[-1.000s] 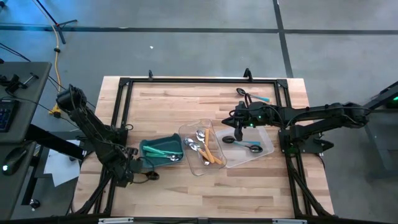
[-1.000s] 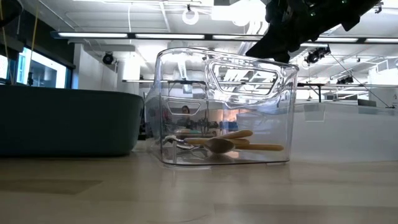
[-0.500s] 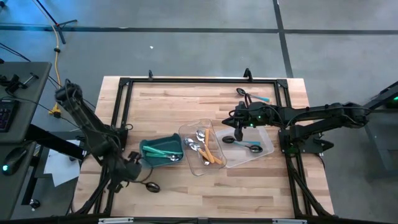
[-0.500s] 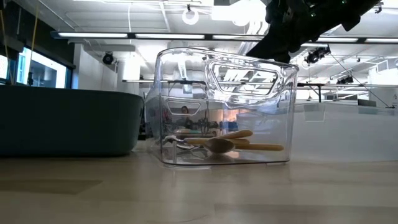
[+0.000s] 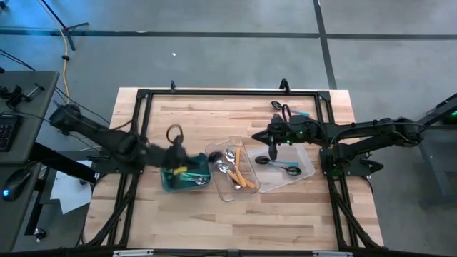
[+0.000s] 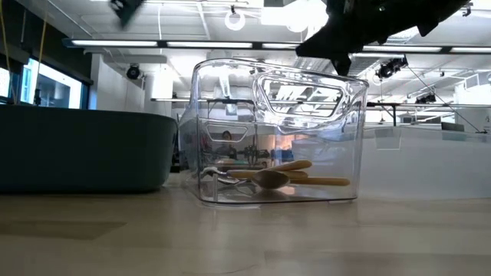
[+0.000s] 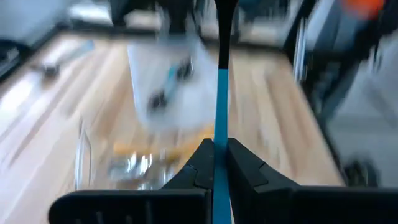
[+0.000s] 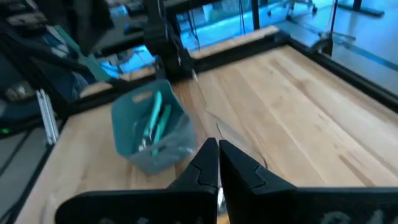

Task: Sort silverware by color (type)
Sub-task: Put the blue spoon into the white bin

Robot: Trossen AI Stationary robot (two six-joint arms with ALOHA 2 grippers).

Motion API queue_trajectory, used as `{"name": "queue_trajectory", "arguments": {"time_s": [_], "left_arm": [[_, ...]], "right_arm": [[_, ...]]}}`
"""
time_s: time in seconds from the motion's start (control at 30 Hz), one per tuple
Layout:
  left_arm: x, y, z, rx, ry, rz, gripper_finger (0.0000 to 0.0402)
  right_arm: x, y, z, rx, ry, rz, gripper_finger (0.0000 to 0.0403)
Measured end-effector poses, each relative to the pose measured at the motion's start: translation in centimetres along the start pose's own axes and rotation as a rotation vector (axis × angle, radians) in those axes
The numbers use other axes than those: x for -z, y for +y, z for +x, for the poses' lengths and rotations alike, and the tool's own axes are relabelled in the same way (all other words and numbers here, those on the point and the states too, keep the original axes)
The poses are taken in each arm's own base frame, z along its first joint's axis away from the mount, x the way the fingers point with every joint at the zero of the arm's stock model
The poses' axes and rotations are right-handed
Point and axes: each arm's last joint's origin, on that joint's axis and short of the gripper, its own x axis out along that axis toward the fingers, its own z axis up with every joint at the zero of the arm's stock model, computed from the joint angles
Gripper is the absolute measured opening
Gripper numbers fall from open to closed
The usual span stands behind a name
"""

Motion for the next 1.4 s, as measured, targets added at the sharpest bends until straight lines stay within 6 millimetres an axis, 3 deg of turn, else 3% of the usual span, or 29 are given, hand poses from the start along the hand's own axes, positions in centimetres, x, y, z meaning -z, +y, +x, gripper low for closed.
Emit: {"name": "queue_trajectory", "arguments": {"time_s": [0.17,0.33,0.93,1.4], "left_arm": [[1.4,2.5,2.0,0.076,-0.361,-0.154,0.0005],[3.2,4.7,3.4,0.029,-0.513,-0.251,0.0005],[3.1,6.8,4.5,-0.073,-0.536,-0.245,0.0008],[3.1,6.8,4.6,-0.051,-0.531,-0.238,0.0006]], "right_arm": [[-0.5,0.2,0.0,-0.029,-0.044,0.004,0.0],[-1.2,0.6,-0.1,-0.1,-0.118,0.007,0.0],[-1.4,0.6,-0.1,-0.104,-0.138,-0.019,0.0],[-1.4,0.6,-0.1,-0.103,-0.137,-0.022,0.0]]}}
